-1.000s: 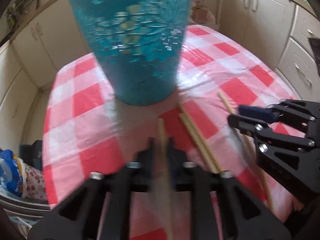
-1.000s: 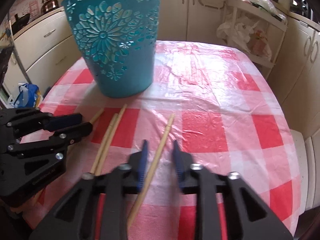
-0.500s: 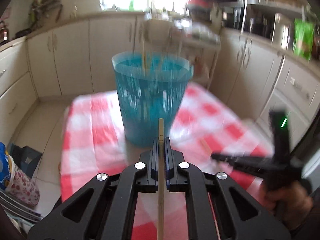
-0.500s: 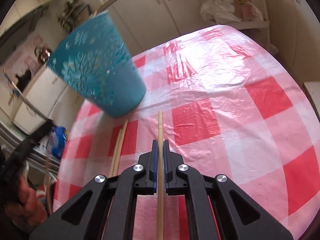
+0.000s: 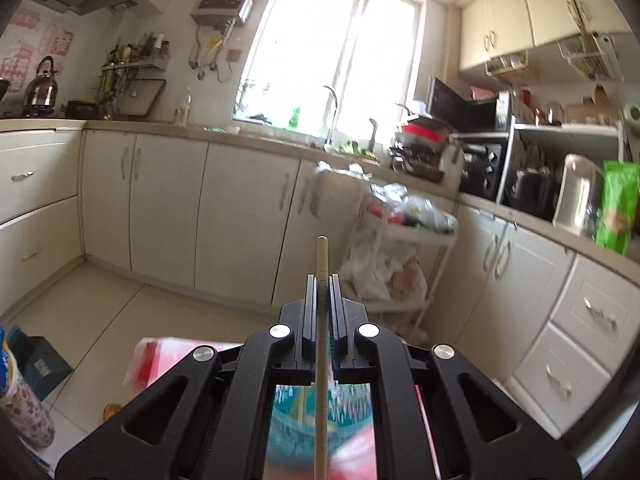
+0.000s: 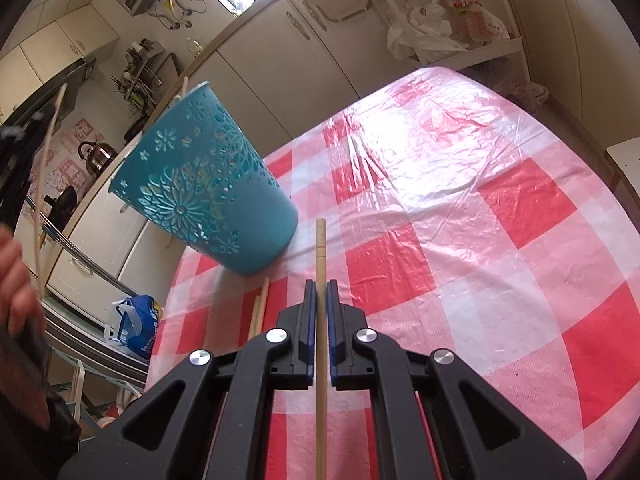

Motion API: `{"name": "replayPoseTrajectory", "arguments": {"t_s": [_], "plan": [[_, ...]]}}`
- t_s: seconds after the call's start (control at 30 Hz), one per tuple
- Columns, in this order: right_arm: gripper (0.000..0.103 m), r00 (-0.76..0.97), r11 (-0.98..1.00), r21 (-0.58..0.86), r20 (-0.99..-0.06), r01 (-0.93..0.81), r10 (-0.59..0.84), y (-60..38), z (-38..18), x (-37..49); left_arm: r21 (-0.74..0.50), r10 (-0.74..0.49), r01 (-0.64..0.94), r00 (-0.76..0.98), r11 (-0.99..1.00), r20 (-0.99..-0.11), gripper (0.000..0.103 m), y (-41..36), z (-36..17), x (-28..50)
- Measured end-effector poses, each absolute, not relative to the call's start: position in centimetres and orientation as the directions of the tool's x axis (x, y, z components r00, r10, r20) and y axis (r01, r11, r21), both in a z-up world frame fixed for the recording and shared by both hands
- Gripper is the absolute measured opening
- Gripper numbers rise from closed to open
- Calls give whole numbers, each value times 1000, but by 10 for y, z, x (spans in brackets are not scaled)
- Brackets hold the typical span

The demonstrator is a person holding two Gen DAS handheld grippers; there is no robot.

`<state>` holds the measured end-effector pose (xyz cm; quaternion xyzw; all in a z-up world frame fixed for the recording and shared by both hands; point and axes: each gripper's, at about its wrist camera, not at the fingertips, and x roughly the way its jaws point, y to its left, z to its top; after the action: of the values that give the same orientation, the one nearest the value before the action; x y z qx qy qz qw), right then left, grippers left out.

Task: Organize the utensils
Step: 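Lift the stick with the left tool and drop it into the teal bin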

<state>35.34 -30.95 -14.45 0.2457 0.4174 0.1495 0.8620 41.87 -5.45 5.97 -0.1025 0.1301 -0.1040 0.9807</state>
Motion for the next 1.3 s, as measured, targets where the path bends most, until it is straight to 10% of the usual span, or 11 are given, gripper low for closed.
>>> {"name": "replayPoseTrajectory", "arguments": {"t_s": [1.3], "plan": [[6,610,859,509,-664,-54,432,-296,-148,362,-313,-116,66,982,948,-146,5,-41,47,498]]}}
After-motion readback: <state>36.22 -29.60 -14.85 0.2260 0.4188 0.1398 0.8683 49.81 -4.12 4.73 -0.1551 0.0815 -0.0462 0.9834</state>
